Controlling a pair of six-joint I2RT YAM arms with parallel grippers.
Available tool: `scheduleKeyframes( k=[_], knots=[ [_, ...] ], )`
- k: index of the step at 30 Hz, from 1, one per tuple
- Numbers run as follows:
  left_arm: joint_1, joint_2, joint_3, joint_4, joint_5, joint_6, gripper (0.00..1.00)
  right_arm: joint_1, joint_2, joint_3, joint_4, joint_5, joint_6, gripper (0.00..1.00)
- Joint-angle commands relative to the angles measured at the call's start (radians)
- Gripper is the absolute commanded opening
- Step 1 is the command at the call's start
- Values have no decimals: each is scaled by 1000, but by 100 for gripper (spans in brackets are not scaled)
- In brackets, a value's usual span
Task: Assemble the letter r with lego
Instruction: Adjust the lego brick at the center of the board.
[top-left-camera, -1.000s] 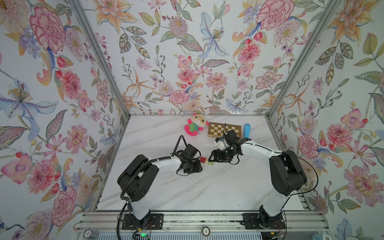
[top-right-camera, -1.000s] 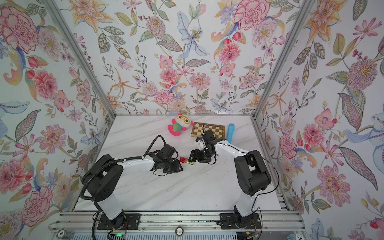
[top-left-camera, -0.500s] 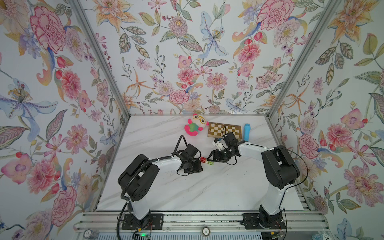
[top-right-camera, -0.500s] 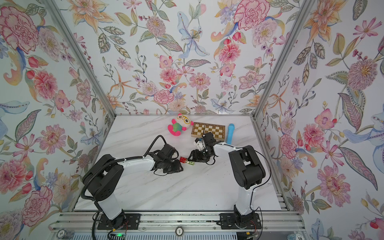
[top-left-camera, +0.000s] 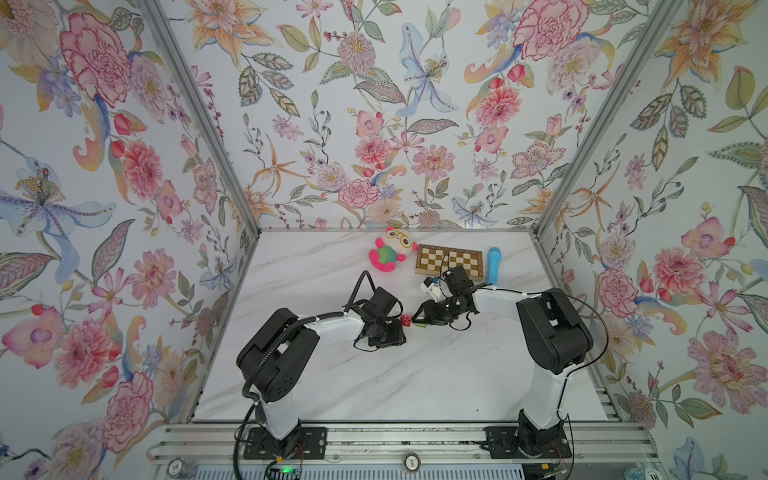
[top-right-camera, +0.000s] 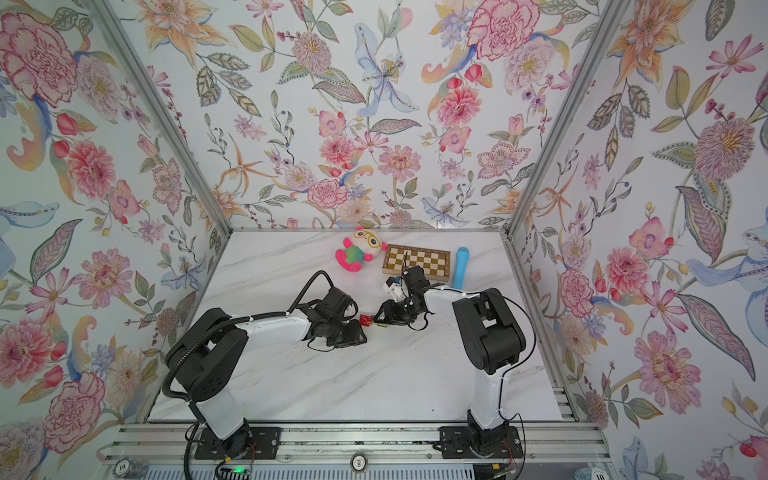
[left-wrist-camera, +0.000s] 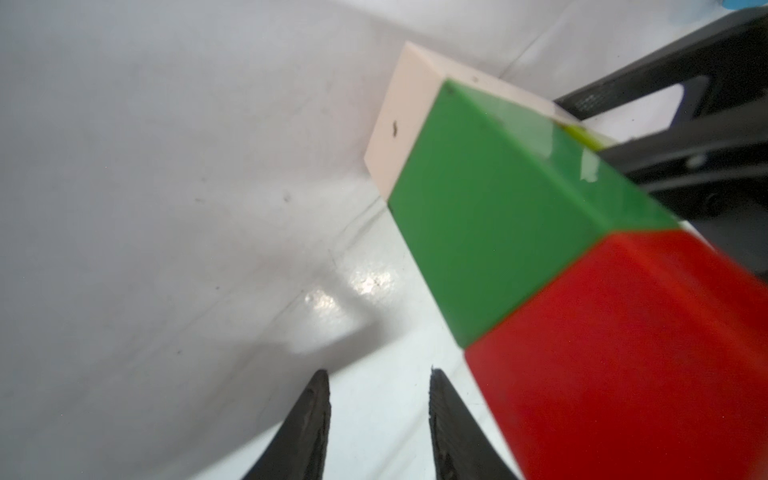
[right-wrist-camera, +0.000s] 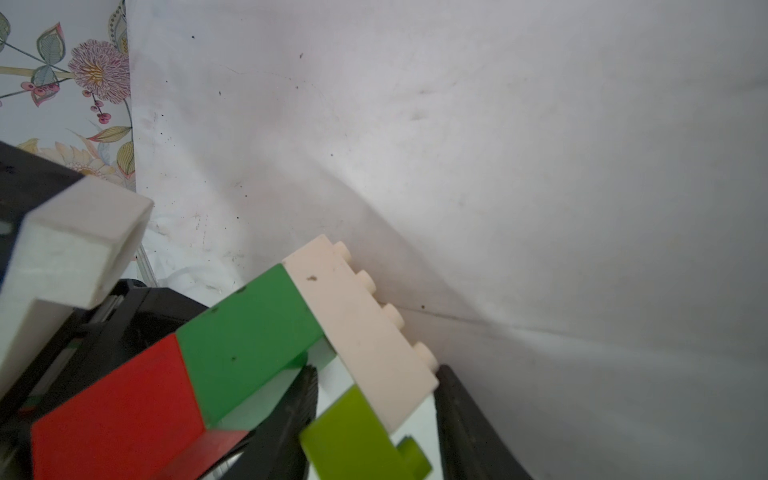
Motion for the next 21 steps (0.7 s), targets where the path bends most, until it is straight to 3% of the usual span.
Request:
scheduleKeyframes(
  k=[1, 21],
  knots=[
    [-13, 38, 0, -84, -7, 18, 43, 1, 3, -19, 15, 0, -9, 47],
    [-29, -25, -156, -29, 6, -12, 44, -3, -36, -75, 66, 20, 33, 49]
  ],
)
